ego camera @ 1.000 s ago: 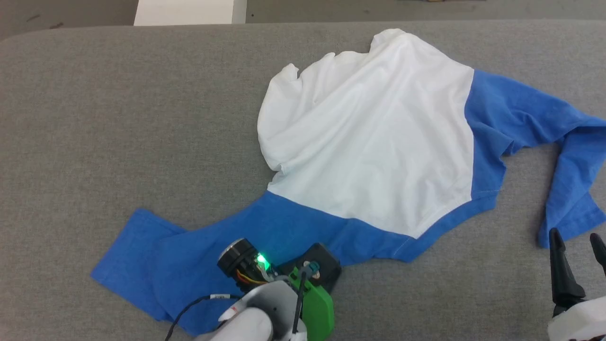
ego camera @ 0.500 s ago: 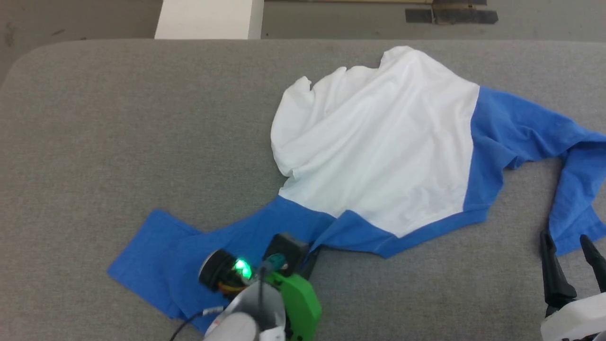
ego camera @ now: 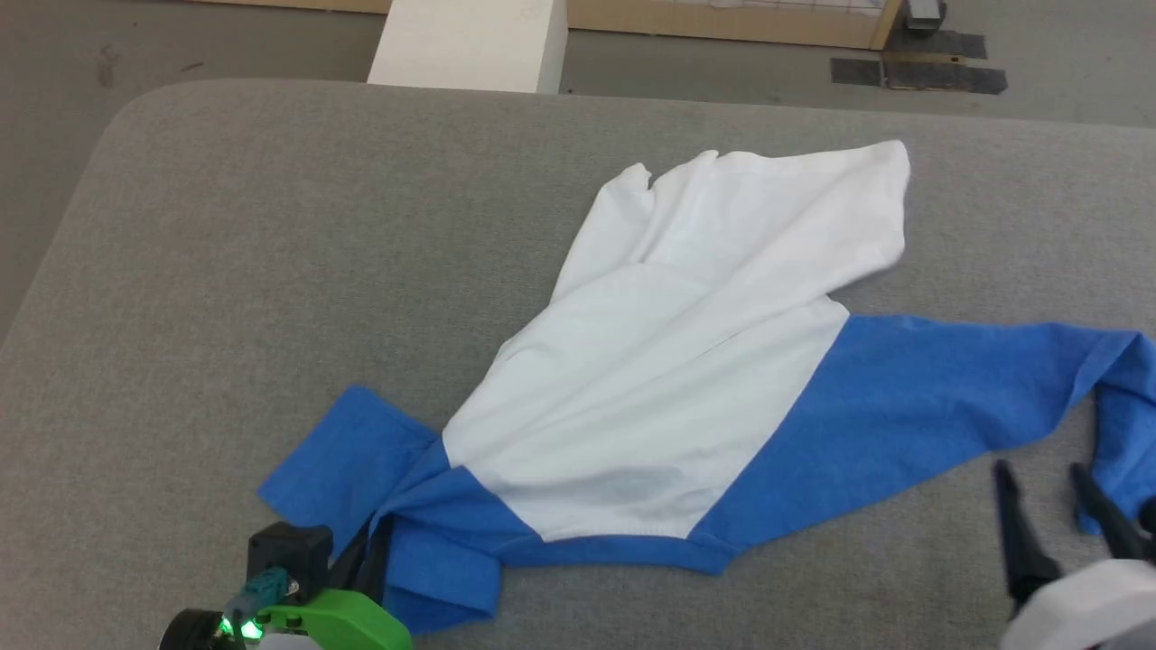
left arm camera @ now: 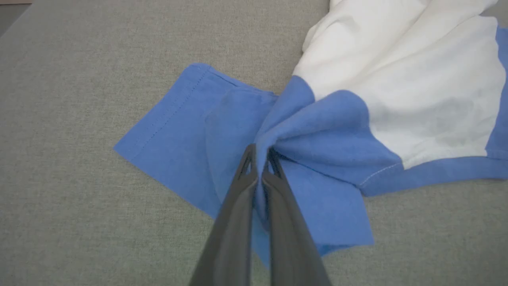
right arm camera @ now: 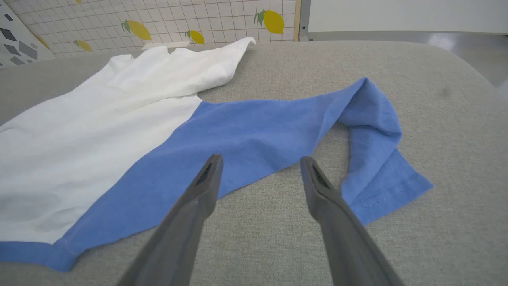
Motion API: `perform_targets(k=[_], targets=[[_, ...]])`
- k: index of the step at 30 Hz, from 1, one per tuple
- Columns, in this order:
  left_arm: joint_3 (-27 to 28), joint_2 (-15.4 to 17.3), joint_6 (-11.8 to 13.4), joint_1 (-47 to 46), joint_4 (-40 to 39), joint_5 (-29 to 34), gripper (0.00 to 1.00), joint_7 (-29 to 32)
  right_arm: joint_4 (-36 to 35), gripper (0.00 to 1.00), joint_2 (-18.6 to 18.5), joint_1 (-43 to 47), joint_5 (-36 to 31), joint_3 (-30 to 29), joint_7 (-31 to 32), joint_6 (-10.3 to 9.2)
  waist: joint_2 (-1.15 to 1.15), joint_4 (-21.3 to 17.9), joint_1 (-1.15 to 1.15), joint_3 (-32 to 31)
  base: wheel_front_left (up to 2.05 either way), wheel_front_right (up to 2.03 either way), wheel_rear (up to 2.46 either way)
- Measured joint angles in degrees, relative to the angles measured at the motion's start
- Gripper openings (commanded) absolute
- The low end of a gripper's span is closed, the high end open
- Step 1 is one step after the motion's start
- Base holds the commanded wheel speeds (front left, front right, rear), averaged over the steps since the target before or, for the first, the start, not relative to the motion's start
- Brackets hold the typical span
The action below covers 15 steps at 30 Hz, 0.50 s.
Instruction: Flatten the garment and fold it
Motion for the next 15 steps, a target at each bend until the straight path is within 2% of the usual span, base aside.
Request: perform_targets(k=[2, 4, 7, 10, 13, 15], targets=[[0.2, 0.09, 0.12, -0.05, -0.85, 0.0, 0.0, -0.2, -1.21, 1.0, -0.04, -0.1, -2.91, 2.92, 3.41, 0.0, 0.0, 0.43, 0.0, 0.33, 0.0, 0.0, 0.0], [-0.22, 0.09, 0.07, -0.38, -1.19, 0.07, 0.0, -0.2, -2.23, 1.0, -2.2, -0.73, -5.3, 6.98, 7.45, 0.02, 0.0, 0.7, 0.0, 0.95, 0.0, 0.0, 0.0], [-1.32, -0.29, -0.59, -1.69, -1.22, 0.09, 0.0, -0.16, -2.46, 1.0, -10.09, -2.85, -5.57, 11.28, 13.82, 0.02, 0.0, 0.99, 0.0, 1.98, 0.0, 0.0, 0.0], [-2.35, -1.09, -1.01, -3.83, -0.97, 0.12, 0.0, -0.16, -2.59, 1.0, -18.36, -4.56, -2.87, 15.81, 20.4, 0.02, 0.0, 1.32, 0.0, 3.1, 0.0, 0.0, 0.0], [-3.01, -1.68, -1.56, -5.68, -0.69, 0.37, 0.0, -0.18, -3.12, 1.0, -25.85, -7.23, -0.54, 20.57, 23.87, 0.02, 0.0, 1.71, 0.0, 4.31, 0.0, 0.0, 0.0], [-3.64, -2.34, -1.93, -6.64, -0.41, 0.42, 0.0, -0.18, -3.05, 1.0, -29.5, -9.5, 1.34, 22.98, 24.63, 0.01, 0.0, 2.08, 0.0, 5.15, 0.0, 0.0, 0.0]])
